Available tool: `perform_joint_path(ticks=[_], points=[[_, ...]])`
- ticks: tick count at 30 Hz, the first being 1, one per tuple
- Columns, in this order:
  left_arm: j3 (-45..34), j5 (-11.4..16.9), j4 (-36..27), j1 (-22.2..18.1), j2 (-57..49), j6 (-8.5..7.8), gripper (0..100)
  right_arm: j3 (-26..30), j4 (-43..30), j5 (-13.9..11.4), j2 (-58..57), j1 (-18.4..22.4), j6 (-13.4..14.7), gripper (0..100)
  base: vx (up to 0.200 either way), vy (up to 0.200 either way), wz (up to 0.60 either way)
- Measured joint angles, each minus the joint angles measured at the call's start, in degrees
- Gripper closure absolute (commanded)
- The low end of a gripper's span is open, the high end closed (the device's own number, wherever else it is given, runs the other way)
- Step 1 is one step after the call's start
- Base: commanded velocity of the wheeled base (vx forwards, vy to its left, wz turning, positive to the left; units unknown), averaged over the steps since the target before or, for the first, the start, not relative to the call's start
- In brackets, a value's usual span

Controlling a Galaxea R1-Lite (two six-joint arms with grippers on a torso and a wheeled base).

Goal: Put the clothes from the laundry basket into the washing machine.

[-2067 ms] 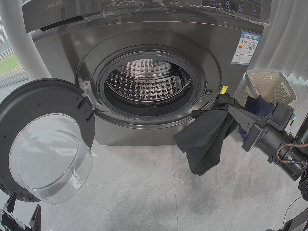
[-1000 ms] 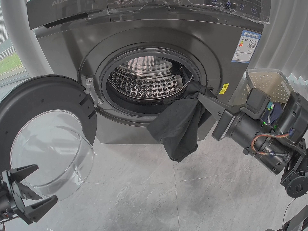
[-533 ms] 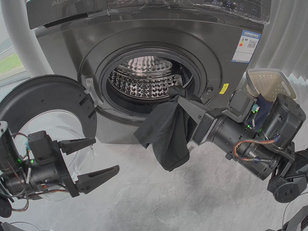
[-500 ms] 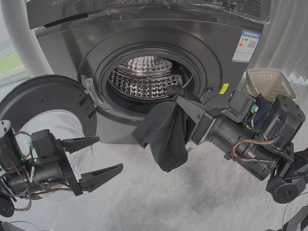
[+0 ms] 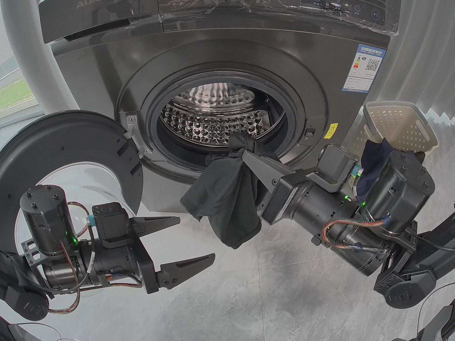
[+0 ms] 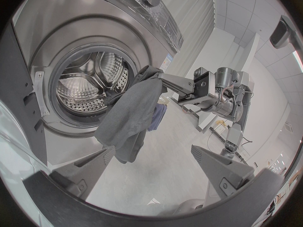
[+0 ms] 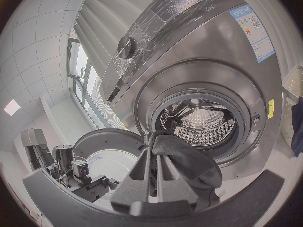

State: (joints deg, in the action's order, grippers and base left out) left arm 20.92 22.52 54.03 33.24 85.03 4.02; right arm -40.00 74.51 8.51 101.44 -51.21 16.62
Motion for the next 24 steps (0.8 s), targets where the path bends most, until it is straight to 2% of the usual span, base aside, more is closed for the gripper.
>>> perform_joint_path(ticks=[7, 14, 17, 24], points=[[2.4, -0.4, 0.1, 0.4, 1.1, 0.22, 0, 0.1, 0.0, 0.2, 0.0, -0.5, -1.5, 100, 0.000, 0.000, 0.00], [7.1, -0.6, 0.5, 0.3, 4.3, 0.13, 0, 0.4, 0.3, 0.2, -0.1, -1.0, -1.6, 100, 0.000, 0.000, 0.00], [8.4, -0.7, 2.6, 0.0, 6.1, -0.01, 0, 0.4, 0.5, 0.3, -0.1, -1.1, -1.6, 100, 0.000, 0.000, 0.00], [11.4, -0.4, 3.8, -3.0, 9.2, -0.50, 0, 1.4, 0.7, 0.4, -1.0, -1.2, -1.5, 100, 0.000, 0.000, 0.00]])
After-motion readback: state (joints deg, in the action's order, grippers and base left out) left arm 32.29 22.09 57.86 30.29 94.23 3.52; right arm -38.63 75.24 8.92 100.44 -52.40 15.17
